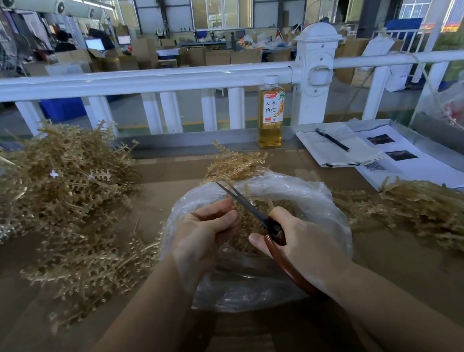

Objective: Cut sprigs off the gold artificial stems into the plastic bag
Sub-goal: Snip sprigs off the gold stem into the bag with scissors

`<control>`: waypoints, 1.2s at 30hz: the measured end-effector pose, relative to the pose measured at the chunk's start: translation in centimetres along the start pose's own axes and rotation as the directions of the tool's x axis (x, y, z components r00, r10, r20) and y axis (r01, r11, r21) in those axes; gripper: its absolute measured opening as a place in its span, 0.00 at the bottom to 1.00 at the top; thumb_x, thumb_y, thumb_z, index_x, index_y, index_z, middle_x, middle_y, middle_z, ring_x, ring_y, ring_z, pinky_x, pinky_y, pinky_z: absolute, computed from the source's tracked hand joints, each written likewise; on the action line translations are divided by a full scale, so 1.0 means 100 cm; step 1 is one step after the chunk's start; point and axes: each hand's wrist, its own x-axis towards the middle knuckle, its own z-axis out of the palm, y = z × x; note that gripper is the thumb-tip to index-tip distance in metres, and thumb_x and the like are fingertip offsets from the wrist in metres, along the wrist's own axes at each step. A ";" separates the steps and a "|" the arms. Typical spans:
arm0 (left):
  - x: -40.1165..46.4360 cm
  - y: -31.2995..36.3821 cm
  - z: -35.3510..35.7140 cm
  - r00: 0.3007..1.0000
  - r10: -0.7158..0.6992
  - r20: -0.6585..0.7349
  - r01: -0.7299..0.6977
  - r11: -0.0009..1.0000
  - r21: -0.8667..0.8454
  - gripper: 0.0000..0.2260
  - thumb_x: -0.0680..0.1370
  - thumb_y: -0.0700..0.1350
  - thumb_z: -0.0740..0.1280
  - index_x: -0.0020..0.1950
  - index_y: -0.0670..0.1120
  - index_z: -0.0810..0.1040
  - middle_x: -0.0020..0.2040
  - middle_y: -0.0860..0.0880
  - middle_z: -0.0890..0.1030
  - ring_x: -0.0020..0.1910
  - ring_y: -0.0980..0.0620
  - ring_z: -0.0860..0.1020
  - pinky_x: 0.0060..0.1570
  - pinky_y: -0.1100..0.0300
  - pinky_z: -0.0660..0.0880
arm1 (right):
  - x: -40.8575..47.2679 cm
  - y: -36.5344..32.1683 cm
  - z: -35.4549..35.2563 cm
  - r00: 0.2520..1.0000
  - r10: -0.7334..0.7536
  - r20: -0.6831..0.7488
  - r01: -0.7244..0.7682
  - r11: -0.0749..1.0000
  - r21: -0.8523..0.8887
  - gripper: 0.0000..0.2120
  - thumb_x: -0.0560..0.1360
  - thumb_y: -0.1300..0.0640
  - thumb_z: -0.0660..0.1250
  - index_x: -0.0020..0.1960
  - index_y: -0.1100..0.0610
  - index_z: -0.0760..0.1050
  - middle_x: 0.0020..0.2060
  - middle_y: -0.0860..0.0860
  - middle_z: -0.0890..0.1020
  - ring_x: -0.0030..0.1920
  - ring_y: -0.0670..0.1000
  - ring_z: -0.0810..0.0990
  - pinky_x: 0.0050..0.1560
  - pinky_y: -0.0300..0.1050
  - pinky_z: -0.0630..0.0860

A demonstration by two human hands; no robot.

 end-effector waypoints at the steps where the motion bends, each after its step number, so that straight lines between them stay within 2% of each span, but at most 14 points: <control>1: 0.000 0.000 0.000 1.000 0.014 0.000 -0.014 1.000 0.016 0.12 0.63 0.30 0.70 0.45 0.39 0.81 0.33 0.46 0.83 0.31 0.52 0.82 0.33 0.63 0.79 | 0.000 0.000 0.000 1.000 -0.011 0.016 0.011 1.000 -0.003 0.15 0.75 0.35 0.60 0.49 0.46 0.67 0.35 0.43 0.76 0.39 0.45 0.77 0.35 0.36 0.68; 5: 0.003 -0.001 0.001 0.999 0.051 -0.001 -0.051 0.998 0.025 0.11 0.68 0.29 0.68 0.47 0.39 0.81 0.35 0.46 0.83 0.32 0.52 0.81 0.35 0.63 0.79 | -0.001 0.000 -0.001 0.998 -0.043 0.038 0.044 0.999 -0.016 0.15 0.76 0.35 0.60 0.49 0.47 0.67 0.36 0.44 0.77 0.39 0.45 0.76 0.34 0.32 0.65; 11: 0.002 -0.001 -0.001 0.996 0.082 0.042 -0.081 0.997 -0.010 0.12 0.66 0.28 0.68 0.45 0.39 0.82 0.40 0.44 0.83 0.39 0.50 0.82 0.43 0.61 0.81 | 0.000 0.001 -0.001 0.996 -0.049 0.070 0.050 0.999 -0.015 0.16 0.76 0.34 0.58 0.50 0.46 0.67 0.40 0.46 0.78 0.42 0.47 0.78 0.41 0.41 0.70; 17: 0.003 -0.002 0.000 0.995 0.101 0.024 -0.101 0.995 -0.005 0.12 0.70 0.25 0.65 0.45 0.38 0.82 0.40 0.43 0.82 0.40 0.49 0.81 0.45 0.59 0.80 | 0.000 0.003 -0.001 0.995 -0.076 0.065 0.079 0.996 -0.031 0.16 0.75 0.34 0.58 0.46 0.46 0.66 0.36 0.45 0.76 0.38 0.44 0.76 0.34 0.35 0.64; 22: 0.004 -0.006 -0.002 0.992 0.120 0.031 -0.120 0.993 -0.002 0.13 0.69 0.25 0.65 0.47 0.39 0.82 0.41 0.42 0.83 0.41 0.48 0.82 0.42 0.61 0.80 | 0.001 0.003 0.001 0.994 -0.058 0.088 0.063 0.997 -0.053 0.15 0.75 0.33 0.58 0.47 0.45 0.64 0.39 0.46 0.76 0.42 0.47 0.76 0.39 0.40 0.68; 27: 0.005 -0.009 -0.001 0.993 0.121 -0.004 -0.121 0.993 -0.020 0.13 0.69 0.24 0.65 0.47 0.38 0.81 0.40 0.42 0.83 0.39 0.47 0.82 0.37 0.61 0.80 | 0.003 0.002 0.004 0.995 -0.055 0.088 0.063 0.994 -0.086 0.16 0.76 0.34 0.57 0.50 0.47 0.66 0.40 0.46 0.76 0.41 0.48 0.77 0.36 0.38 0.68; 31: 0.007 -0.009 -0.001 0.993 0.100 -0.069 -0.106 0.991 -0.083 0.18 0.68 0.23 0.66 0.53 0.39 0.74 0.42 0.42 0.81 0.38 0.47 0.83 0.35 0.60 0.80 | 0.005 0.002 0.005 0.995 -0.049 0.085 0.059 0.991 -0.123 0.17 0.76 0.33 0.57 0.51 0.47 0.67 0.40 0.46 0.77 0.42 0.48 0.77 0.40 0.41 0.72; 36: 0.011 -0.012 -0.004 0.989 0.082 -0.120 -0.096 0.989 -0.114 0.22 0.67 0.24 0.68 0.53 0.44 0.68 0.42 0.41 0.82 0.39 0.46 0.84 0.34 0.59 0.79 | 0.004 0.002 0.006 0.996 -0.072 0.055 0.080 0.981 -0.174 0.16 0.76 0.34 0.58 0.49 0.46 0.65 0.35 0.43 0.74 0.39 0.47 0.76 0.37 0.39 0.69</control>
